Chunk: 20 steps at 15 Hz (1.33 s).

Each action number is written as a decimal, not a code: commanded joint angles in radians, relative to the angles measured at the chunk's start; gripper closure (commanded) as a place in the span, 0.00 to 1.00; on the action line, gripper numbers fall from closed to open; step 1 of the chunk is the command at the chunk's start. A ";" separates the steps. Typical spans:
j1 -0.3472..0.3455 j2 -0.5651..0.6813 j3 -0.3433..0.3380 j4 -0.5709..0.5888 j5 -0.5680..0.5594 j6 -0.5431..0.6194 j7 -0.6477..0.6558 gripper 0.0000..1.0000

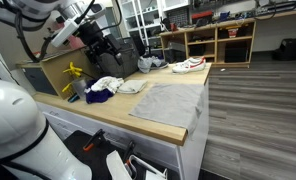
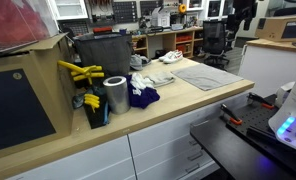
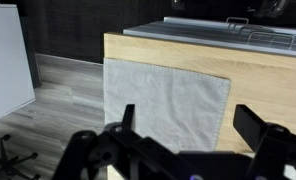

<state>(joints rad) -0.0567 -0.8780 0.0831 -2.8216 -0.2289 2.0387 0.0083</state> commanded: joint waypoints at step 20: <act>-0.129 0.351 -0.159 0.176 0.019 0.111 0.074 0.00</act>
<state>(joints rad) -0.1804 -0.6619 -0.0712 -2.7145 -0.2308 2.1197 0.0412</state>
